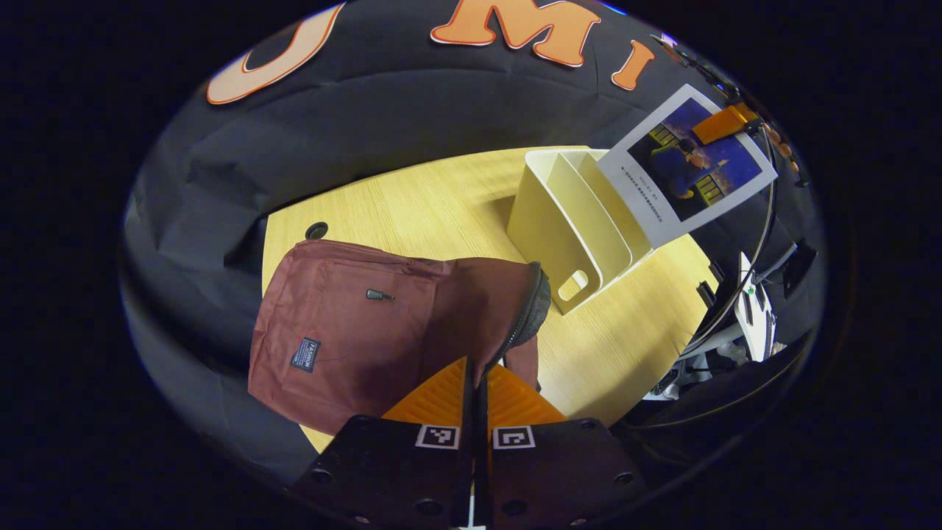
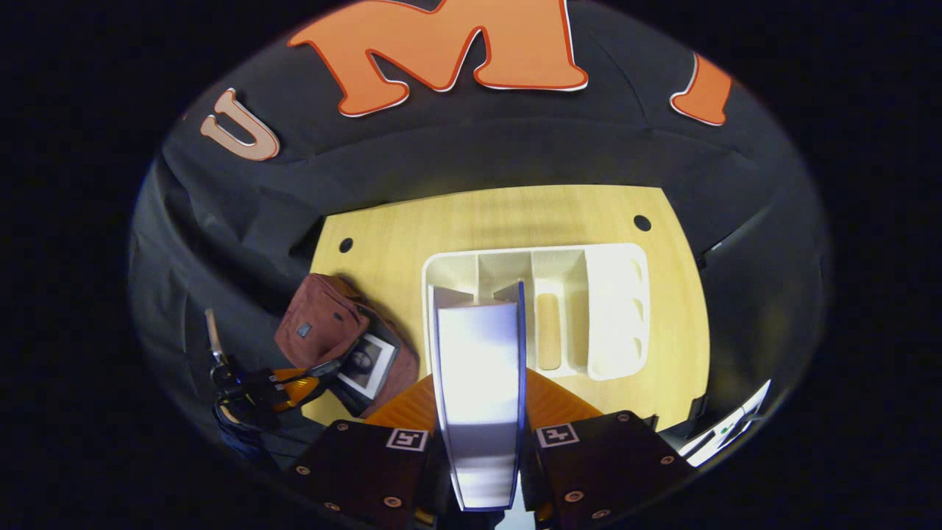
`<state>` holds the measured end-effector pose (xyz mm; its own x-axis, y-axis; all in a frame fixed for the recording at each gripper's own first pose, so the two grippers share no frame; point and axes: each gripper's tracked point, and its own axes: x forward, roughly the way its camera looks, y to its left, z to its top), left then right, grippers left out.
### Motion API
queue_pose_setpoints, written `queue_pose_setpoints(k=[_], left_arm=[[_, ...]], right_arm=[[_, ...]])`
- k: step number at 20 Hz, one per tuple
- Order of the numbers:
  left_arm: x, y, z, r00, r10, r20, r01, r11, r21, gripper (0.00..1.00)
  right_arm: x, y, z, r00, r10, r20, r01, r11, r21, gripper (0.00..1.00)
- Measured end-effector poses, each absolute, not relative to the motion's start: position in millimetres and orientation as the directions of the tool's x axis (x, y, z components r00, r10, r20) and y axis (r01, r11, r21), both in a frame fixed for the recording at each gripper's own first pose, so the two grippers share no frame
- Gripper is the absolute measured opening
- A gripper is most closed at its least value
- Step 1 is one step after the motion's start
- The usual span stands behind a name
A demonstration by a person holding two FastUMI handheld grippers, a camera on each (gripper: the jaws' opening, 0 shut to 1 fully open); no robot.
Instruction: Open the schoolbag, grab two books from the bookshelf and put them into the schoolbag.
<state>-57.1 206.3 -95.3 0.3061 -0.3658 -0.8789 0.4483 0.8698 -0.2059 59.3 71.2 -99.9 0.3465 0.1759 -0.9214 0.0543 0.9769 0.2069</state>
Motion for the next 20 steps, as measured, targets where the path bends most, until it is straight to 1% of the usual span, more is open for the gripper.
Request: queue_pose_setpoints(k=[4, 5, 10, 12, 14, 20], left_arm=[[-56, 207, -93, 0.294, -0.366, -0.883, 0.465, 0.862, -0.203, 0.02], [-57, 206, -92, 0.294, -0.367, -0.882, 0.469, 0.860, -0.201, 0.02], [-54, 207, -88, 0.289, -0.370, -0.883, 0.495, 0.847, -0.193, 0.02], [-53, 207, -85, 0.290, -0.375, -0.881, 0.498, 0.845, -0.196, 0.02], [-50, 207, -83, 0.291, -0.378, -0.879, 0.504, 0.842, -0.195, 0.02], [-49, 205, -78, 0.294, -0.384, -0.875, 0.511, 0.837, -0.196, 0.02]], right_arm=[[40, 92, -112, 0.376, 0.235, -0.896, 0.091, 0.953, 0.289, 0.39], [28, 98, -116, 0.380, 0.255, -0.889, 0.103, 0.944, 0.315, 0.39], [-3, 141, -152, 0.371, 0.360, -0.856, 0.171, 0.880, 0.444, 0.39], [-15, 166, -164, 0.364, 0.415, -0.834, 0.200, 0.840, 0.505, 0.38], [-22, 187, -175, 0.367, 0.456, -0.811, 0.206, 0.810, 0.549, 0.38], [-22, 245, -204, 0.406, 0.523, -0.750, 0.226, 0.737, 0.637, 0.39]])
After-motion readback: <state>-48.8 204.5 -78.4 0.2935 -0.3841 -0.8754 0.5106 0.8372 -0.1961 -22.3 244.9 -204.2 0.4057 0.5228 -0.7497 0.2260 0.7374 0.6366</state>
